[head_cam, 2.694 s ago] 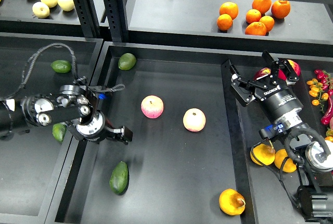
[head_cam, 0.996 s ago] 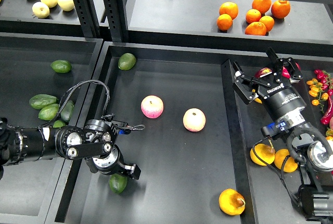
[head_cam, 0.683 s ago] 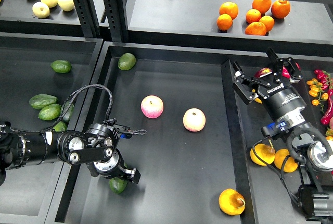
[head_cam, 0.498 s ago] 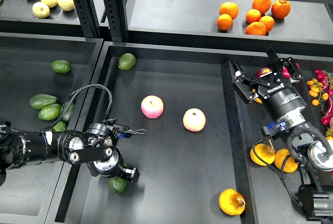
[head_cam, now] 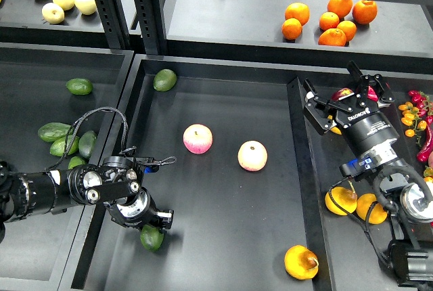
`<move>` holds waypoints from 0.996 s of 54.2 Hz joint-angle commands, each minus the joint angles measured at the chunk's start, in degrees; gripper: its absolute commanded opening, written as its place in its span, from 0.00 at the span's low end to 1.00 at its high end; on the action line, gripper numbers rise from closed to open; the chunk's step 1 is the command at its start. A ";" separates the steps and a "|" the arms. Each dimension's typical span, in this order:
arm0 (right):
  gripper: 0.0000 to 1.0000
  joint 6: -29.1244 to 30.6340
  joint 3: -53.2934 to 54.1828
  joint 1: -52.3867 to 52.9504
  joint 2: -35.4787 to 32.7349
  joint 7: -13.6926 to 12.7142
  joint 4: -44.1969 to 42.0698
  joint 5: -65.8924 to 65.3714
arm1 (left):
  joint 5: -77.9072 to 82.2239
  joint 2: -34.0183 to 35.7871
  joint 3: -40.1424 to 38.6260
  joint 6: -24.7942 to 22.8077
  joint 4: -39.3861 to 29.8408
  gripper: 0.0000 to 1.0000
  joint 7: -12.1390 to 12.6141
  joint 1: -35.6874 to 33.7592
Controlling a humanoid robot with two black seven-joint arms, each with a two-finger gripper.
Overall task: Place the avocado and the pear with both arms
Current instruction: 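Close the left gripper on the avocado and lift it, then carry the avocado with the left gripper over the bin of avocados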
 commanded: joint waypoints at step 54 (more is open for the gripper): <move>1.00 0.28 -1.41 -0.43 0.00 0.01 -0.09 -0.09 | -21.16 21.63 -5.62 -0.03 7.31 0.11 -0.02 -14.27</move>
